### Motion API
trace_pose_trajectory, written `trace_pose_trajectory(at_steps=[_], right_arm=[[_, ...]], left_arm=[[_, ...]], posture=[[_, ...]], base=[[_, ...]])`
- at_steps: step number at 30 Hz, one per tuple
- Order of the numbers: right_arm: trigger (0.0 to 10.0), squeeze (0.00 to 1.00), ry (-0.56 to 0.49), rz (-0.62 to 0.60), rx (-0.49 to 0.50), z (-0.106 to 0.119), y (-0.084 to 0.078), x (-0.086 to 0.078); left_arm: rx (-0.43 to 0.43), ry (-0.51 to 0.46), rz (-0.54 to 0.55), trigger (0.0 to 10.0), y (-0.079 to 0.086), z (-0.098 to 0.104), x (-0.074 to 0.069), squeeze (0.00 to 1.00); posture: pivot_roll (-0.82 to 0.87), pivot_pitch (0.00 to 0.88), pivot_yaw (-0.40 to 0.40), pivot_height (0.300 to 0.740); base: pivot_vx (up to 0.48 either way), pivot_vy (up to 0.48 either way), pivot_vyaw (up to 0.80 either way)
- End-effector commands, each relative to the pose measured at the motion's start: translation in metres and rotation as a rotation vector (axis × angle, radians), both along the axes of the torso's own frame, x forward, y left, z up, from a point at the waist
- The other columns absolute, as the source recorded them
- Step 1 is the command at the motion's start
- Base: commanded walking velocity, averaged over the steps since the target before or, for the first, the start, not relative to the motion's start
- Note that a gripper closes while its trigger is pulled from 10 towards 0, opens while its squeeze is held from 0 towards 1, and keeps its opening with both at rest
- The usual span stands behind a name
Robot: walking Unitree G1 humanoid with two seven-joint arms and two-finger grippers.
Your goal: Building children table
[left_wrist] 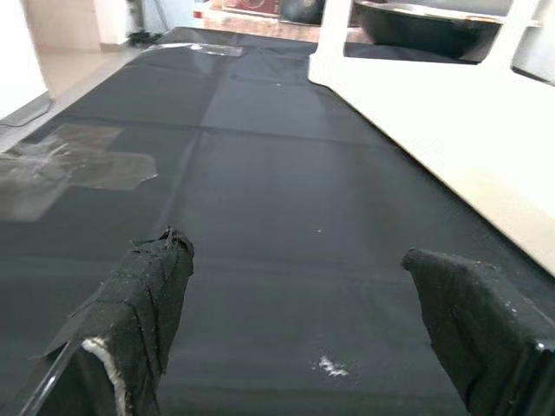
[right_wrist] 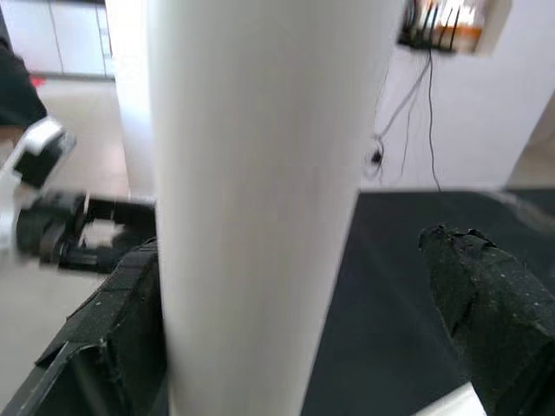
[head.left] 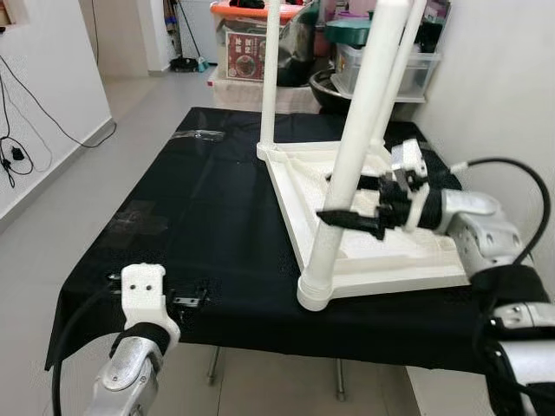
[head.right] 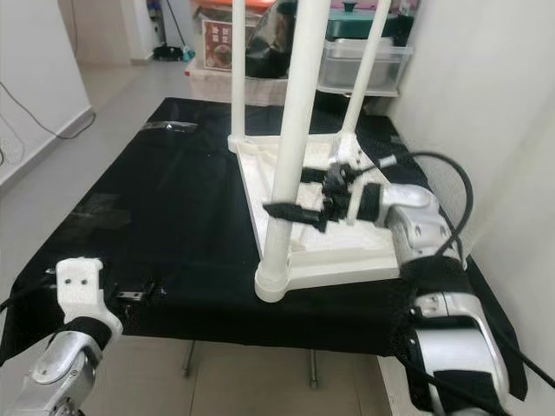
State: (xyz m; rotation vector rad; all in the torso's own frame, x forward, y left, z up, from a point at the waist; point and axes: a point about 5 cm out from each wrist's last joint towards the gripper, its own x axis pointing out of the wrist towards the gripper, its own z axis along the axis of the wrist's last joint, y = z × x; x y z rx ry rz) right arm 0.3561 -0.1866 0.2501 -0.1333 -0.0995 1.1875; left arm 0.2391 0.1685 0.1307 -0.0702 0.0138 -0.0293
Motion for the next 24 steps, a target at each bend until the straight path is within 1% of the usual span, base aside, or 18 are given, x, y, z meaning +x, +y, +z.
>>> trace_pose_trajectory(at_steps=[1, 2, 3, 5, 6, 8, 9, 10, 11, 12, 13, 14, 17, 19, 20, 21, 22, 24], right_arm=[[2.8, 0.0, -0.011, -0.096, 0.015, -0.002, -0.001, 0.006], [2.8, 0.0, -0.011, -0.096, 0.015, -0.002, -0.001, 0.006], [0.0, 0.0, 0.004, -0.217, -0.004, -0.011, -0.002, 0.013], [0.0, 0.0, 0.033, -0.369, 0.003, -0.026, -0.006, 0.017], [0.0, 0.0, 0.033, -0.369, 0.003, -0.026, -0.006, 0.017], [0.0, 0.0, 0.093, -0.55, -0.023, -0.039, -0.011, 0.02], [0.0, 0.0, 0.093, -0.55, -0.023, -0.039, -0.011, 0.02], [0.0, 0.0, 0.129, -0.697, -0.023, -0.044, -0.016, 0.023], [0.0, 0.0, 0.129, -0.697, -0.023, -0.044, -0.016, 0.023], [0.0, 0.0, 0.258, -0.958, 0.106, -0.052, -0.022, 0.024], [0.0, 0.0, 0.335, -1.125, 0.155, -0.061, -0.019, 0.019], [0.0, 0.0, 0.362, -1.232, 0.173, -0.066, -0.014, 0.012], [0.0, 0.0, 0.367, -1.263, 0.199, -0.066, 0.003, 0.004], [0.0, 0.0, 0.345, -1.206, 0.232, -0.056, 0.046, -0.006], [1.9, 0.0, 0.359, -1.177, 0.234, -0.054, 0.064, -0.008], [1.9, 0.0, 0.359, -1.177, 0.234, -0.054, 0.064, -0.008], [10.0, 0.0, 0.407, -1.15, 0.233, -0.056, 0.085, -0.006], [10.0, 0.0, 0.421, -1.152, 0.236, -0.057, 0.089, -0.006]], left_arm=[[0.006, 0.008, -0.002, 10.0, 0.0, -0.004, 0.0, 0.0], [0.006, 0.008, -0.002, 10.0, 0.0, -0.004, 0.0, 0.0], [0.008, 0.01, 0.0, 10.0, 0.0, -0.004, 0.0, 0.0], [0.011, 0.017, 0.001, 10.0, 0.001, -0.007, 0.0, 0.0], [0.011, 0.017, 0.001, 10.0, 0.001, -0.007, 0.0, 0.0], [0.009, 0.021, 0.0, 10.0, 0.001, -0.008, -0.001, 0.0], [0.009, 0.021, 0.0, 10.0, 0.001, -0.008, -0.001, 0.0], [0.009, 0.024, -0.004, 10.0, 0.0, -0.008, -0.002, 0.0], [0.009, 0.024, -0.004, 10.0, 0.0, -0.008, -0.002, 0.0], [0.007, 0.037, -0.01, 10.0, -0.001, -0.01, -0.003, 0.0], [0.003, 0.053, -0.013, 10.0, -0.001, -0.013, -0.004, 0.0], [-0.002, 0.065, -0.015, 10.0, -0.002, -0.015, -0.004, 0.0], [0.002, 0.069, -0.027, 10.0, -0.003, -0.016, -0.003, 0.0], [0.009, 0.068, -0.04, 10.0, -0.005, -0.014, 0.0, 0.0], [0.008, 0.066, -0.041, 10.0, -0.005, -0.014, 0.001, 0.0], [0.008, 0.066, -0.041, 10.0, -0.005, -0.014, 0.001, 0.0], [0.009, 0.066, -0.038, 10.0, -0.005, -0.014, 0.002, 0.0], [0.01, 0.066, -0.038, 10.0, -0.005, -0.014, 0.002, 0.0]], posture=[[0.07, 0.0, -0.077, 0.74], [0.07, 0.0, -0.077, 0.74], [0.07, 0.0, -0.078, 0.74], [0.07, 0.0, -0.08, 0.74], [0.07, 0.0, -0.08, 0.74], [0.06, 0.0, -0.078, 0.74], [0.06, 0.0, -0.078, 0.74], [0.06, 0.0, -0.079, 0.74], [0.06, 0.0, -0.079, 0.74], [0.06, 0.0, -0.076, 0.74], [0.04, 0.0, -0.063, 0.74], [0.04, 0.0, -0.062, 0.74], [0.05, 0.0, -0.065, 0.74], [0.05, 0.0, -0.063, 0.74], [0.05, 0.0, -0.062, 0.74], [0.05, 0.0, -0.062, 0.74], [0.06, 0.0, -0.069, 0.74], [0.06, 0.0, -0.069, 0.74]], base=[[0.0, 0.0, 0.0], [0.0, 0.0, 0.0], [0.0, 0.0, 0.0], [0.0, 0.0, 0.0], [0.0, 0.0, 0.0], [0.0, 0.0, 0.0], [0.0, 0.0, 0.0], [0.0, 0.0, 0.0], [0.0, 0.0, 0.0], [0.0, 0.0, 0.0], [0.0, 0.0, 0.0], [0.0, 0.0, 0.0], [0.0, 0.0, 0.0], [0.0, 0.0, 0.0], [0.0, 0.0, 0.0], [0.0, 0.0, 0.0], [0.0, 0.0, 0.0], [0.0, 0.0, 0.0]])
